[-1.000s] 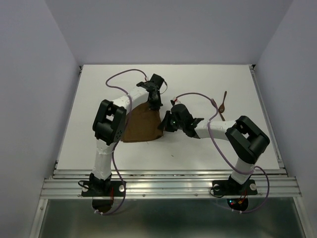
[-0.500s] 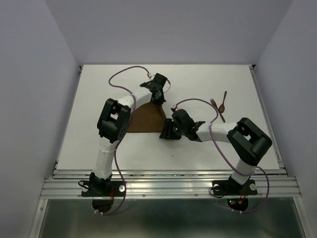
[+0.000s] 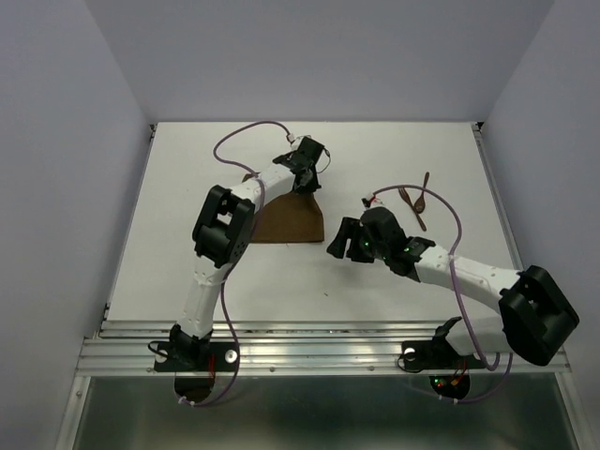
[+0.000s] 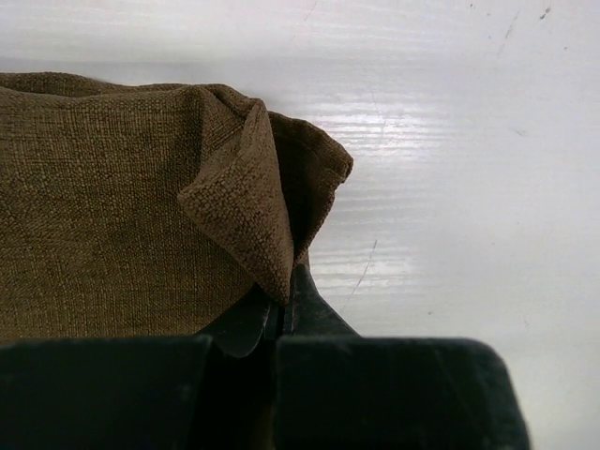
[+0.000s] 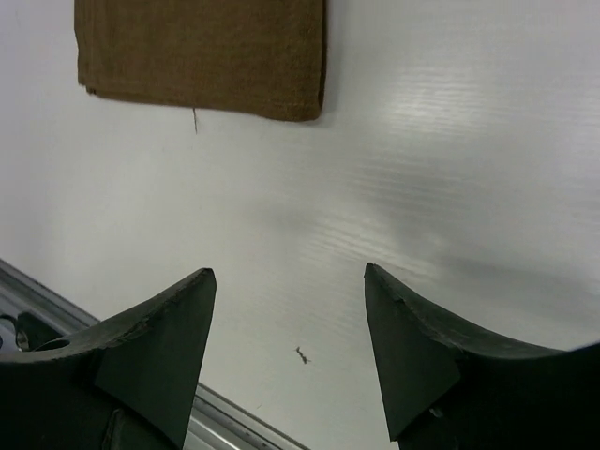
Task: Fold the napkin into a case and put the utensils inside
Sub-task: Turn over the upper triangle folded napkin at the center of the board, then smooth out the lower triangle-folded napkin at the center of the board.
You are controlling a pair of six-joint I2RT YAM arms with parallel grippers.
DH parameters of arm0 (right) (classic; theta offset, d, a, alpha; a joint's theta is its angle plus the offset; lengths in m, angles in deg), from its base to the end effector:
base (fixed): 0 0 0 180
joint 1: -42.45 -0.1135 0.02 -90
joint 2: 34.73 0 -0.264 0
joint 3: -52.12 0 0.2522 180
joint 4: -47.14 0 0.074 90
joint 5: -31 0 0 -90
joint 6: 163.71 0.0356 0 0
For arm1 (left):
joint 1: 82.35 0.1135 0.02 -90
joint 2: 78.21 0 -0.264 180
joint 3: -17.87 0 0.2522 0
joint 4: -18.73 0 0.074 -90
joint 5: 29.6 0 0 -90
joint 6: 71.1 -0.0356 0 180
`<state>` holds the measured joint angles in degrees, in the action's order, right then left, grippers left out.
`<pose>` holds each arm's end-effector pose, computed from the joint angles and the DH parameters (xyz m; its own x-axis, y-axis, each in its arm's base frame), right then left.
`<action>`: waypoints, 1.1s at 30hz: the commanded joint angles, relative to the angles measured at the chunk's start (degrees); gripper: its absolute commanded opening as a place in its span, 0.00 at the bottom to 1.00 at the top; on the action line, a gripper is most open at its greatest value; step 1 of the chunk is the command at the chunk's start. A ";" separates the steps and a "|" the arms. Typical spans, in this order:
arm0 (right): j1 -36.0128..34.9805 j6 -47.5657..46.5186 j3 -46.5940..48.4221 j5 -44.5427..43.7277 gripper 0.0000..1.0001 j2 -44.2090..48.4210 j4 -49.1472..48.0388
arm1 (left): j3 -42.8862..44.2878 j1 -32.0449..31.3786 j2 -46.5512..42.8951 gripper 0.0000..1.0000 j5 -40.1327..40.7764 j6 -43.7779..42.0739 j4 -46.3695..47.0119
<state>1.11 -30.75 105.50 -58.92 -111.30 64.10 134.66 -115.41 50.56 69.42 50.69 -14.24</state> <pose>0.2059 0.1812 0.2003 -0.8050 0.1995 -0.5588 -0.1541 0.8392 0.5216 0.4299 -0.2731 0.1899 -0.7381 -0.1404 -0.6599 0.0670 0.9580 -0.2787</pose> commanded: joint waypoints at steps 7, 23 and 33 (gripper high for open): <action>2.76 0.81 -1.20 -8.16 0.70 5.12 6.73 | 7.63 -1.48 2.02 0.74 -3.57 -1.73 -1.89; 7.50 -1.30 2.47 -8.17 0.70 1.79 7.34 | 5.35 -2.10 -13.01 0.81 -3.92 -4.02 -0.04; 17.26 -10.86 31.17 6.15 0.73 -24.12 4.62 | -13.88 12.91 -22.85 0.72 -10.93 -2.26 1.80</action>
<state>17.28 -36.46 124.69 -58.90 -127.34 71.47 127.84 -109.70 29.73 62.31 48.14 -12.07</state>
